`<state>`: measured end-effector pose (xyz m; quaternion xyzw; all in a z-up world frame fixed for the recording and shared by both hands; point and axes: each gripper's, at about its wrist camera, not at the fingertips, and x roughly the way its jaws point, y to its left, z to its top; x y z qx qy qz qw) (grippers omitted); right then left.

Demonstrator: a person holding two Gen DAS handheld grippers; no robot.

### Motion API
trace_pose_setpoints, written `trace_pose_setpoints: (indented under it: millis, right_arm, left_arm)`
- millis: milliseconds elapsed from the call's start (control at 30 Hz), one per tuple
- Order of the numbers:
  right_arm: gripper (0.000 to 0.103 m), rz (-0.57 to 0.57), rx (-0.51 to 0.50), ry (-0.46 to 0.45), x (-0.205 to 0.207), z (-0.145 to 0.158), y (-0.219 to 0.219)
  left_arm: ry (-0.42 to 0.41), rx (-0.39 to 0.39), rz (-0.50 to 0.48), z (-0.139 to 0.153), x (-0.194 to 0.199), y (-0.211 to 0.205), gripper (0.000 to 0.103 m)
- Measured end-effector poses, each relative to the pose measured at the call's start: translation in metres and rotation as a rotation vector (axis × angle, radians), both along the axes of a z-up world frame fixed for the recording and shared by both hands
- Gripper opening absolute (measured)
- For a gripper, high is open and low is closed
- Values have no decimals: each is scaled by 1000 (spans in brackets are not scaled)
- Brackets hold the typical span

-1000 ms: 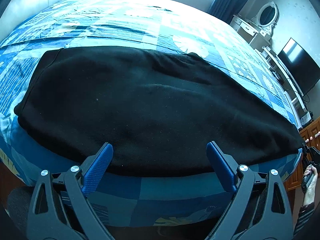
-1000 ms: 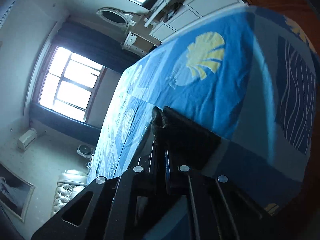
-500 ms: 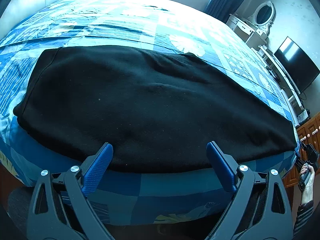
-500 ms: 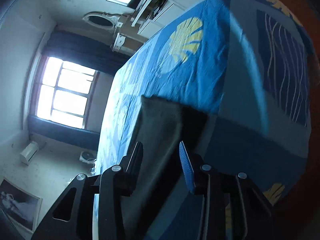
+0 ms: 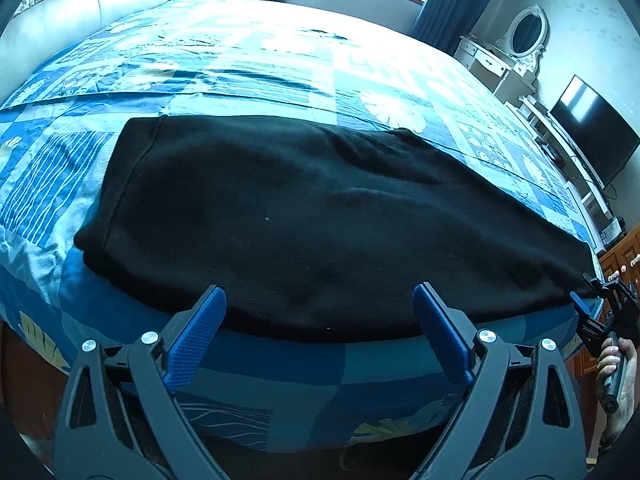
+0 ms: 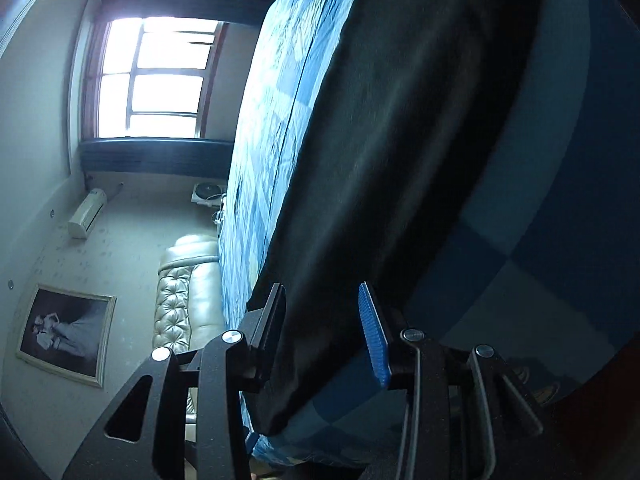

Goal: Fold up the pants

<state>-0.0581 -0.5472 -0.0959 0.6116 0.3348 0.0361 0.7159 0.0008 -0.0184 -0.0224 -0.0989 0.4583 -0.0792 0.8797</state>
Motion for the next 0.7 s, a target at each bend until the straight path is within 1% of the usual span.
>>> trace_pose_setpoints:
  millis: [33,133,167,200,267,367,433,500,600,700]
  right_arm:
    - [39,3,7,8,-1,0,5]
    - [39,13,-20,39,4,0,14]
    - [39,14,-26,51,4,-2,16]
    - [39,-2,-19,58,3,-2,16]
    - [39,-4,23,51,4,-5,21]
    - [39,-12,-5,41,5,-6,23]
    - [39,-26,-6,36,7,-8,32]
    - [39,-29,-17,41,8,-10,36]
    - [31,-29,-39,57,3,-7,38]
    - [20,-26,-51,71,3,-7,40]
  left_arm:
    - [3,0,9,-1,1,4,94]
    - [39,-6,34,-2,7,13,94]
    - [40,-7,32,-1,9,14,94]
    - [34,10,33,1,10,16,94]
    - [14,41,35,5,11,17,94]
    - [13,39,42,7,12,20,94]
    - [18,38,45,7,13,21,94]
    - [22,58,46,5,14,20,94]
    - [33,80,43,3,13,18,94]
    - [38,87,41,2,12,17,94]
